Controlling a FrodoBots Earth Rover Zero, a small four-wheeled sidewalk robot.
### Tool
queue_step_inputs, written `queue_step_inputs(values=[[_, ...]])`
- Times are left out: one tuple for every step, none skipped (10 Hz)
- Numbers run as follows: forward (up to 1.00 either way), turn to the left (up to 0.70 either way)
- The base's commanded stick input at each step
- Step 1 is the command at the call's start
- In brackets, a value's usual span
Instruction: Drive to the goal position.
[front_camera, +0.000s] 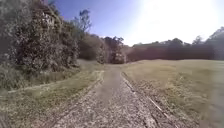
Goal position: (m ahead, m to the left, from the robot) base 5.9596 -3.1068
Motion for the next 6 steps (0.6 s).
queue_step_inputs(values=[[0.30,0.00],[0.30,0.00],[0.30,0.00],[0.30,0.00],[0.30,0.00],[0.30,0.00]])
